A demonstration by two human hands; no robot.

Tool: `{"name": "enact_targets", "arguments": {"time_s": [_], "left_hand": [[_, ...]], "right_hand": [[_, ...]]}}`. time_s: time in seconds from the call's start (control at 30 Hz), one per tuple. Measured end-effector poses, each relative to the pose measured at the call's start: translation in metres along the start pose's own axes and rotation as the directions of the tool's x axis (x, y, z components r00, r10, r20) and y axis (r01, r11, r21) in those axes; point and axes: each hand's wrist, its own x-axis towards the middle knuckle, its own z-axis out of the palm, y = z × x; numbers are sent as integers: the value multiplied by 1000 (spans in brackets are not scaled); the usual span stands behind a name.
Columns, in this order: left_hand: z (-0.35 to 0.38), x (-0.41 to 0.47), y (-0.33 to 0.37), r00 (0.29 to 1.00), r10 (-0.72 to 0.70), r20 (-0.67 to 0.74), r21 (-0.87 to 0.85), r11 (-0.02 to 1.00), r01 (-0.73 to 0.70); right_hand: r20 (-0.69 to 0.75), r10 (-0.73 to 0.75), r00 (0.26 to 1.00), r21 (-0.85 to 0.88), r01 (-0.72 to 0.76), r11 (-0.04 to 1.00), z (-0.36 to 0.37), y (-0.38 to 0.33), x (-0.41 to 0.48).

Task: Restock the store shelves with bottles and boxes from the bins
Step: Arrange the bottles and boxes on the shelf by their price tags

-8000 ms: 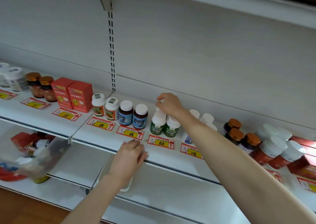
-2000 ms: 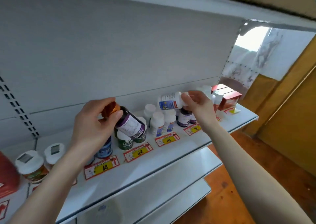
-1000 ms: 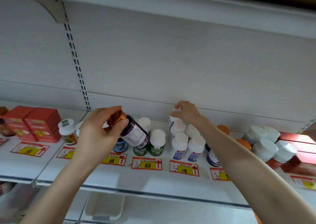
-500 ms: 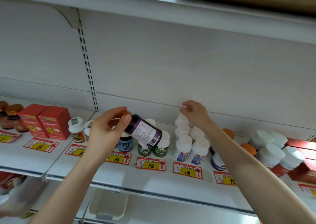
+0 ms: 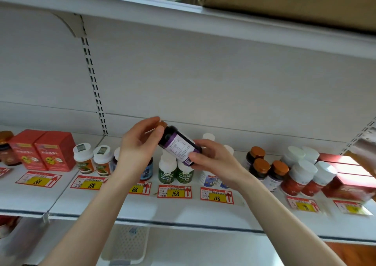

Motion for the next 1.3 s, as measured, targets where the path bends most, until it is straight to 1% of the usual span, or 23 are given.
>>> {"name": "enact_targets", "arguments": {"time_s": [0.03, 0.1, 0.17, 0.2, 0.27, 0.33, 0.37, 0.4, 0.5, 0.57, 0.6, 0.67, 0.7, 0.8, 0.87, 0.9, 0.97, 1.0, 1.03, 1.13, 1.2, 1.3], "left_hand": [[0, 0, 1, 1000, -26, 6, -60, 998, 27], [-2, 0, 1, 995, -93, 38, -171, 980, 98], [-5, -2, 1, 984, -142, 105, -230, 959, 163], [-6, -3, 2, 977, -153, 151, -249, 950, 187], [-8, -6, 6, 963, -135, 232, -272, 942, 198], [-9, -8, 9, 963, -85, 254, -250, 956, 151], [-10, -9, 11, 968, -70, 240, -231, 965, 127], [-9, -10, 12, 975, -67, 211, -213, 971, 112], [-5, -13, 12, 987, -105, 123, -180, 976, 126], [-2, -14, 13, 988, -115, 101, -155, 979, 130], [-2, -14, 14, 988, -111, 108, -146, 981, 126], [-3, -17, 14, 982, -114, 148, -164, 977, 138], [-3, -20, 13, 975, -120, 188, -174, 973, 153], [-4, -27, 6, 940, -119, 320, -97, 983, 158], [0, -31, 5, 922, -120, 369, -123, 977, 176], [3, -31, 5, 923, -112, 369, -132, 976, 171], [12, -32, 4, 932, -82, 353, -111, 985, 129], [16, -33, 3, 934, -71, 349, -105, 988, 114], [22, -34, 2, 934, -60, 353, -103, 989, 102], [46, -38, 2, 924, -3, 383, -35, 999, 17], [68, -40, 2, 922, 24, 387, 9, 1000, -30], [105, -44, 5, 921, 56, 384, 39, 996, -77]], "right_hand": [[-33, 7, 999, 67, -5, 998, 2, 1, -1], [-34, 44, 998, 237, -35, 971, 6, 3, -4], [24, 102, 995, 433, -102, 896, 10, 2, -6], [52, 134, 990, 500, -142, 854, 13, 1, -7], [97, 187, 978, 560, -208, 802, 20, 0, -9], [97, 217, 971, 568, -233, 789, 26, 0, -12], [65, 217, 974, 553, -216, 804, 29, 2, -14], [17, 199, 980, 525, -178, 832, 31, 3, -16], [-161, 63, 985, 375, 2, 927, 37, 6, -24], [-223, 15, 975, 325, 60, 944, 41, 8, -30], [-234, 8, 972, 336, 73, 939, 43, 8, -33], [-222, 22, 975, 412, 73, 908, 45, 10, -36], [-212, 36, 977, 446, 64, 893, 46, 10, -38], [-185, 59, 981, 466, 35, 884, 47, 10, -44], [-179, 67, 982, 406, 12, 914, 43, 11, -48], [-185, 75, 980, 321, -12, 947, 38, 11, -50], [-220, 66, 973, 48, -57, 997, 26, 8, -55], [-254, 39, 966, -67, -58, 996, 18, 4, -56], [-306, -3, 952, -137, -41, 990, 8, 0, -57], [-453, -130, 882, -220, 31, 975, -25, -22, -61], [-455, -185, 871, -299, 46, 953, -46, -37, -63], [-370, -224, 902, -438, 43, 898, -74, -47, -65]]}}
